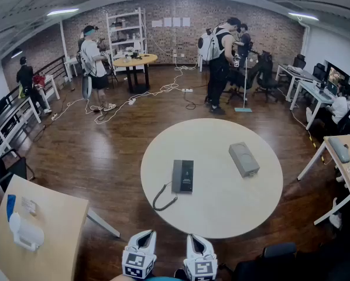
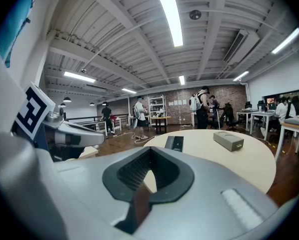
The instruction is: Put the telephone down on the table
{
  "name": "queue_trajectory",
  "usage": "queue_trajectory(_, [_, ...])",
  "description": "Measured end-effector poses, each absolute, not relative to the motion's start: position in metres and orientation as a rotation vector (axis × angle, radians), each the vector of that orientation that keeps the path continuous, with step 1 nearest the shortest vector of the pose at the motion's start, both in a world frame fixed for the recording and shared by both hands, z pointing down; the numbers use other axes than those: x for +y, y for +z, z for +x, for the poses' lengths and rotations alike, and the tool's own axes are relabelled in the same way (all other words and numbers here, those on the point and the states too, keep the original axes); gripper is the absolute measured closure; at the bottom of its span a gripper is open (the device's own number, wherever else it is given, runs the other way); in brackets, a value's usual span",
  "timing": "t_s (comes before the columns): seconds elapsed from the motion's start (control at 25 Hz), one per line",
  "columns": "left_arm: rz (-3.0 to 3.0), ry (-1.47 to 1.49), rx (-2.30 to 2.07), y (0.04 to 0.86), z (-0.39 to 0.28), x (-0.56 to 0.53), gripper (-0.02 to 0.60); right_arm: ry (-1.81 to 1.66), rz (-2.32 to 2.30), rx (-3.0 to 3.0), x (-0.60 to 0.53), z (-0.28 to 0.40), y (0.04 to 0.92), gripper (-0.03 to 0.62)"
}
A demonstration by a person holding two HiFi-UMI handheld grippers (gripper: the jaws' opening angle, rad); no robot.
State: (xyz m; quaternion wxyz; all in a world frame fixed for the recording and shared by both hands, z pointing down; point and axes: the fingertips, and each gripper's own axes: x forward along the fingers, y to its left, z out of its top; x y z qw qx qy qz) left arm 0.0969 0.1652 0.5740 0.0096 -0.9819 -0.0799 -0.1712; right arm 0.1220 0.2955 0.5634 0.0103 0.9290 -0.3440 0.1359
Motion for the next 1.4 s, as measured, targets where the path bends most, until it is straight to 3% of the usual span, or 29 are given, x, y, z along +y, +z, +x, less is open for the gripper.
queue_trajectory(0.52, [-3.087,-0.527,-0.309,0.579,0.130,0.176,0.569,0.498,2.881,-1.020,0.301,0.158,0.575,0.602])
queue_trajectory(1.4, [-3.124,-0.328,-0.553,0.552,0.229,0.064,0.569,0.441,2.890,-0.717,0.219,0.245,0.550,0.602])
